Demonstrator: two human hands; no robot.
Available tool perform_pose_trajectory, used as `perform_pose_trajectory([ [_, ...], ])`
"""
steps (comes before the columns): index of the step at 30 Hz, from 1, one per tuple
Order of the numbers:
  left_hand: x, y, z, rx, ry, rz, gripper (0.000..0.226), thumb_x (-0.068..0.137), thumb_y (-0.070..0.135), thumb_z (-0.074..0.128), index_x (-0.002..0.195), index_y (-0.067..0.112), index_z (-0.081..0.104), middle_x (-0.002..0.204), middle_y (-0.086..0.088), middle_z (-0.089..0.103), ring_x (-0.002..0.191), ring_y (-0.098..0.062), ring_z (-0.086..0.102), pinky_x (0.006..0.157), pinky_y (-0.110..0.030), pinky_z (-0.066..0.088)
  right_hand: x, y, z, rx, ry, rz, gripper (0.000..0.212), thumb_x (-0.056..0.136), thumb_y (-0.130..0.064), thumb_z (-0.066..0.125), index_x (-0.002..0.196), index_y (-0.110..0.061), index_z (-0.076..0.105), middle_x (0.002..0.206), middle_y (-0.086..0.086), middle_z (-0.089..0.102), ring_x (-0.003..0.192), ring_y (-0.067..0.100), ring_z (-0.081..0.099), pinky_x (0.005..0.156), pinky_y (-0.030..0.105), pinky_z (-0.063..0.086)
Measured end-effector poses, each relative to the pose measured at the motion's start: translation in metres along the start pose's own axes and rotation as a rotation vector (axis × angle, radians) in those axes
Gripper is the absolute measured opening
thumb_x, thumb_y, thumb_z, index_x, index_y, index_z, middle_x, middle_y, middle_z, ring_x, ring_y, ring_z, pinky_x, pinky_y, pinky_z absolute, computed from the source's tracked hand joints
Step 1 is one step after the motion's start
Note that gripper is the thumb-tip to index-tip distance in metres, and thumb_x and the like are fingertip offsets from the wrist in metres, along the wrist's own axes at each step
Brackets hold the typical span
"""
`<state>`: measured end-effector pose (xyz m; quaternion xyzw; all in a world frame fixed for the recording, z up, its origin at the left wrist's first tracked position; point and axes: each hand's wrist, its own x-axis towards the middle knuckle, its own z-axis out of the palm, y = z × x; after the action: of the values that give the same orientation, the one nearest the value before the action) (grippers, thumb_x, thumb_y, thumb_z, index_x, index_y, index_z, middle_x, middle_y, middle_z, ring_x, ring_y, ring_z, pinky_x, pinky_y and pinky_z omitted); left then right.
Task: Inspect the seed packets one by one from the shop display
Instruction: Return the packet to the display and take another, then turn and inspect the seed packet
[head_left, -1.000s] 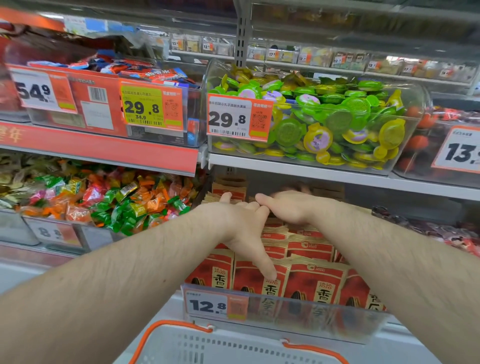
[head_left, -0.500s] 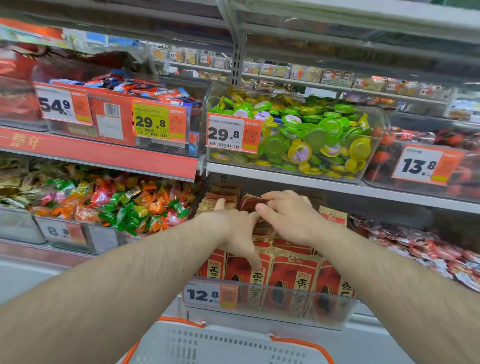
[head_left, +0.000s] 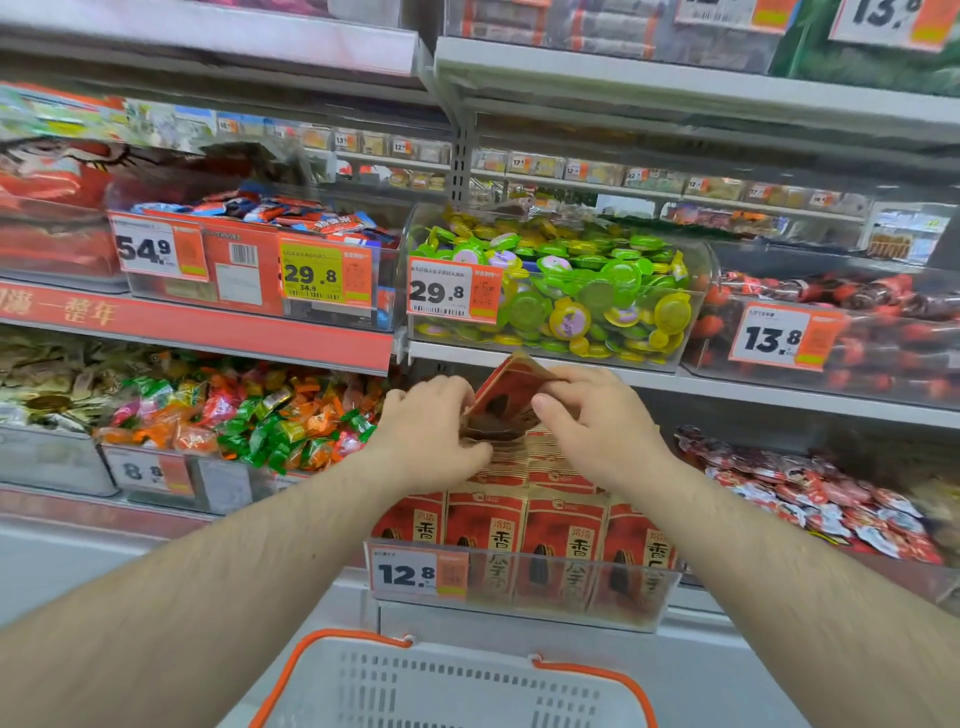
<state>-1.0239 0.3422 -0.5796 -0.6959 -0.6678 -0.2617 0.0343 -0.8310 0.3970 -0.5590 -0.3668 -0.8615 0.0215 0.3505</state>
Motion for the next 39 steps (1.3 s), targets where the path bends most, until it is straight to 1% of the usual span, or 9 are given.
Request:
perform_pose_trajectory([
  [6, -0.001, 0.021, -0.028, -0.316, 0.113, -0.014, 0.063, 0.070, 0.046, 0.060, 0.128, 0.023, 0.050, 0.121, 0.003, 0.055, 0.114, -0.021, 0.054, 0.100, -0.048, 0.045, -0.009, -0.033, -0.015, 0.234, 0.203, 0.015, 0.036, 0.089, -0.032, 0.049, 0.084, -0.013, 0.079, 0.102, -0.010, 0.071, 0.099, 0.006, 0.055, 0.084, 0.019, 0.038],
  [11, -0.017, 0.037, -0.046, -0.647, 0.190, 0.003, 0.013, 0.089, 0.036, 0.059, 0.099, 0.028, 0.061, 0.091, 0.011, 0.068, 0.089, -0.014, 0.066, 0.084, -0.044, 0.055, -0.014, -0.057, -0.019, 0.450, 0.342, 0.076, 0.026, 0.082, -0.029, 0.059, 0.058, -0.023, 0.067, 0.068, -0.009, 0.061, 0.073, 0.001, 0.056, 0.069, 0.021, 0.042],
  [14, -0.030, 0.038, -0.043, -0.803, 0.223, -0.033, 0.016, 0.101, 0.032, 0.051, 0.092, 0.026, 0.063, 0.083, 0.009, 0.068, 0.081, -0.012, 0.066, 0.078, -0.046, 0.056, -0.019, -0.067, -0.015, 0.513, 0.369, 0.102, 0.015, 0.078, -0.017, 0.068, 0.066, -0.025, 0.069, 0.072, -0.013, 0.060, 0.068, -0.005, 0.056, 0.066, 0.011, 0.041],
  [20, -0.045, 0.043, -0.050, -0.960, 0.359, -0.018, 0.024, 0.104, 0.017, 0.049, 0.090, 0.030, 0.062, 0.086, 0.008, 0.070, 0.081, -0.009, 0.066, 0.077, -0.034, 0.054, -0.029, -0.086, -0.012, 0.469, 0.436, -0.035, 0.016, 0.074, -0.010, 0.063, 0.077, -0.025, 0.069, 0.082, -0.019, 0.059, 0.070, 0.007, 0.058, 0.065, 0.017, 0.047],
  [26, -0.065, 0.035, -0.025, -1.066, 0.259, -0.202, 0.021, 0.104, 0.015, 0.047, 0.092, 0.022, 0.062, 0.090, -0.003, 0.070, 0.081, -0.016, 0.066, 0.075, -0.038, 0.055, -0.039, -0.083, 0.013, 0.510, 0.199, 0.197, 0.039, 0.080, 0.004, 0.062, 0.067, -0.032, 0.059, 0.067, -0.016, 0.058, 0.060, -0.003, 0.052, 0.066, 0.020, 0.040],
  [29, -0.081, 0.028, -0.006, -1.087, 0.206, -0.325, 0.024, 0.105, 0.019, 0.046, 0.084, 0.021, 0.059, 0.074, 0.007, 0.068, 0.068, -0.008, 0.064, 0.063, -0.027, 0.051, -0.055, -0.084, 0.021, 0.522, 0.088, 0.209, 0.042, 0.081, 0.009, 0.063, 0.079, -0.031, 0.051, 0.078, -0.013, 0.056, 0.062, 0.000, 0.049, 0.060, 0.015, 0.041],
  [32, -0.097, 0.022, 0.013, -1.207, 0.155, -0.428, 0.026, 0.106, 0.024, 0.045, 0.085, 0.016, 0.059, 0.070, 0.004, 0.069, 0.066, -0.012, 0.066, 0.065, -0.037, 0.055, -0.071, -0.077, 0.029, 0.624, -0.006, 0.348, 0.047, 0.082, 0.003, 0.070, 0.101, -0.034, 0.049, 0.088, -0.003, 0.060, 0.072, 0.016, 0.060, 0.064, 0.028, 0.052],
  [35, -0.114, 0.016, 0.031, -1.322, 0.114, -0.542, 0.022, 0.106, 0.020, 0.045, 0.095, 0.013, 0.062, 0.089, -0.009, 0.075, 0.079, -0.022, 0.072, 0.075, -0.040, 0.060, -0.088, -0.065, 0.041, 0.646, -0.083, 0.494, 0.031, 0.083, -0.009, 0.076, 0.102, -0.029, 0.061, 0.085, 0.004, 0.067, 0.082, 0.023, 0.066, 0.073, 0.038, 0.058],
  [39, -0.127, 0.003, 0.043, -1.315, -0.016, -0.569, 0.017, 0.102, 0.010, 0.052, 0.091, 0.013, 0.065, 0.085, -0.006, 0.074, 0.077, -0.019, 0.071, 0.065, -0.031, 0.056, -0.110, -0.055, 0.059, 0.615, -0.113, 0.587, 0.012, 0.089, -0.015, 0.071, 0.079, -0.023, 0.072, 0.075, -0.006, 0.072, 0.076, 0.014, 0.067, 0.071, 0.035, 0.055],
])
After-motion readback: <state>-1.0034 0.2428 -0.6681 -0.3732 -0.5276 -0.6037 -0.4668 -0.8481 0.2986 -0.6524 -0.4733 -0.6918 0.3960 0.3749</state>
